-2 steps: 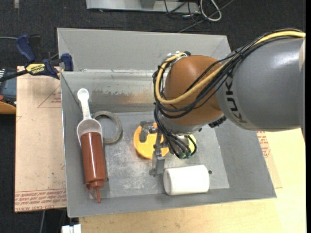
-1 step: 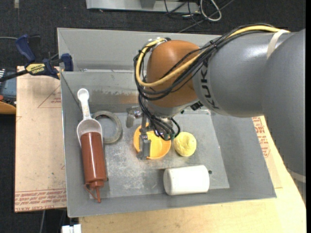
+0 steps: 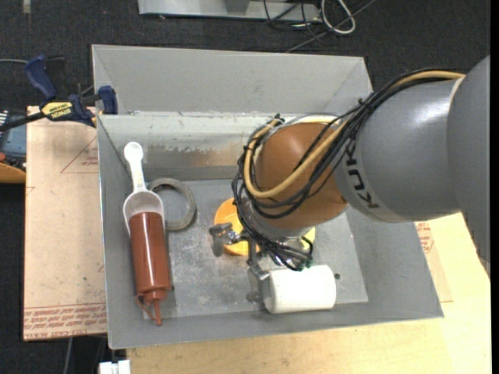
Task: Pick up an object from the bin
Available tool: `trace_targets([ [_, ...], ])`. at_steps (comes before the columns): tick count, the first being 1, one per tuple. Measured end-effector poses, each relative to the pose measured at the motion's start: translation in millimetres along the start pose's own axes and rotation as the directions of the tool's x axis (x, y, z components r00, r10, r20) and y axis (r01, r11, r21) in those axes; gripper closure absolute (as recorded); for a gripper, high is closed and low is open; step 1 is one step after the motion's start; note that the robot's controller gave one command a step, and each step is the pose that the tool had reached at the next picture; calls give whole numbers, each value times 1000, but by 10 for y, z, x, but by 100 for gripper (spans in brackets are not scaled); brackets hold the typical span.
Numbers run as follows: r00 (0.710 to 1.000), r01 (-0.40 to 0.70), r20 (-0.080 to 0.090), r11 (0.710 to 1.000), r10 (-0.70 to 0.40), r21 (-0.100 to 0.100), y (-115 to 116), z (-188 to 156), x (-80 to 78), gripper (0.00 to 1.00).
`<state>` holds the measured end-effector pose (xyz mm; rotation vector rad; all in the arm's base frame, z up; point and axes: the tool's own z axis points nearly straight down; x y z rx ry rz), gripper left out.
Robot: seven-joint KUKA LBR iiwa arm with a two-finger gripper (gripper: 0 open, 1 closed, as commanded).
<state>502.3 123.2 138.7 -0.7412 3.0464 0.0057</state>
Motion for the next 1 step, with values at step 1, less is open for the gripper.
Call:
trace_targets([
  [1, 984, -177, 10, 984, 177, -1, -593, -7, -544, 0],
])
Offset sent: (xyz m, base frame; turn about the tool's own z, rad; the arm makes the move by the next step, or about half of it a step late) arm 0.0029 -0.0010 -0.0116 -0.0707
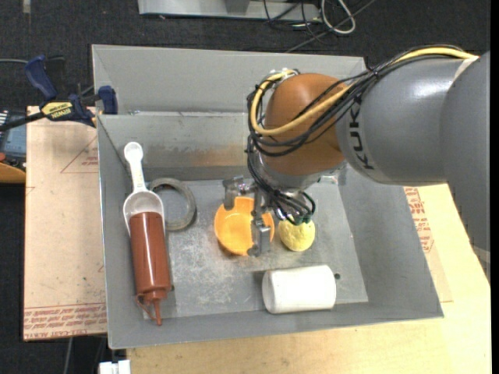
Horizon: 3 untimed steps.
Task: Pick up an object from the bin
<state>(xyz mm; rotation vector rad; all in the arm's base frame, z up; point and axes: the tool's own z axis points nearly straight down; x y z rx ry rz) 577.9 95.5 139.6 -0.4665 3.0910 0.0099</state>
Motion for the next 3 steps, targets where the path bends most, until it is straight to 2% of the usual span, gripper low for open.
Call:
trace_targets([
  [1, 990, 141, -16, 990, -141, -3, 301, 88, 341, 0],
  [2, 1000, 4, 2, 1000, -4, 2, 189, 319, 225, 0],
  [3, 978, 208, -14, 978, -208, -5, 227, 363, 678, 100],
])
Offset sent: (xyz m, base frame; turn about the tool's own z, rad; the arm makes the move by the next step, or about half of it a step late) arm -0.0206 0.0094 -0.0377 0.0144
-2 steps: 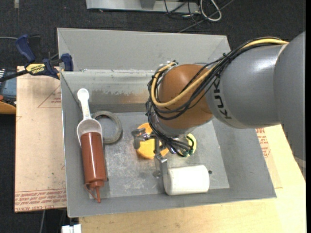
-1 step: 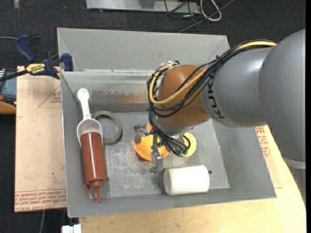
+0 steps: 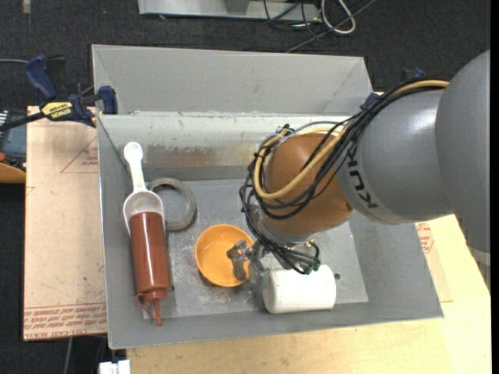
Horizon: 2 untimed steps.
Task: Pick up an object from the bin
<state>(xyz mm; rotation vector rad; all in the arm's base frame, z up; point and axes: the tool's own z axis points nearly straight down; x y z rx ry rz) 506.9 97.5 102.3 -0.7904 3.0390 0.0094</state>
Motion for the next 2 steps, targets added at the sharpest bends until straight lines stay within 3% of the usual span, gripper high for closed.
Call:
trace_targets([
  [2, 1000, 25, 2, 1000, -25, -1, -61, 65, 19, 100],
])
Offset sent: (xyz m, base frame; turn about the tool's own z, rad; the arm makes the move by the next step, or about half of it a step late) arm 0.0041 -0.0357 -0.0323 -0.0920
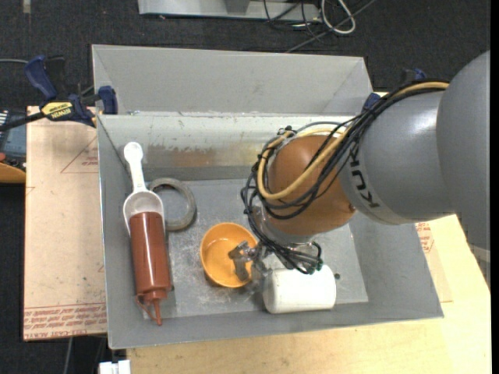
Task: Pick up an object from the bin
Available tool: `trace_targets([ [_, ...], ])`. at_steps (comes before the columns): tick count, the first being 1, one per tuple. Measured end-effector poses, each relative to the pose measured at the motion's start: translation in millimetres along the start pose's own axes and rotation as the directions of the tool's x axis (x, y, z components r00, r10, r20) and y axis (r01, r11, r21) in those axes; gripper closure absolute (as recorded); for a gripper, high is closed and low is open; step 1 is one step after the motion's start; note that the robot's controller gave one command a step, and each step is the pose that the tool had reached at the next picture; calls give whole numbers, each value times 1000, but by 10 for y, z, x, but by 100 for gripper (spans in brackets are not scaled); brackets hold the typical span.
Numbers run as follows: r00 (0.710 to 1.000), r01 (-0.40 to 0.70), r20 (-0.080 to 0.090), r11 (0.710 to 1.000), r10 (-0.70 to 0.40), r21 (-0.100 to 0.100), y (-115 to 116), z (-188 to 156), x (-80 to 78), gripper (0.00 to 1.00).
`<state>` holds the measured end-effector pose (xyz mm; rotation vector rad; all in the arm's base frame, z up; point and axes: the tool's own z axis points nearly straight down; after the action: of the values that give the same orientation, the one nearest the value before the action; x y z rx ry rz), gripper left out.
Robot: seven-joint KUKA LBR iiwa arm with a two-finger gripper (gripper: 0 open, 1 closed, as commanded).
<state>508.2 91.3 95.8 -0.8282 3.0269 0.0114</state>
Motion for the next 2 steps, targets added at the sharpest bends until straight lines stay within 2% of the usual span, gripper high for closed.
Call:
trace_targets([
  [1, 976, 216, -1, 976, -216, -2, 21, -906, 138, 100],
  [2, 999, 39, -9, 999, -39, -5, -56, 34, -97, 100],
])
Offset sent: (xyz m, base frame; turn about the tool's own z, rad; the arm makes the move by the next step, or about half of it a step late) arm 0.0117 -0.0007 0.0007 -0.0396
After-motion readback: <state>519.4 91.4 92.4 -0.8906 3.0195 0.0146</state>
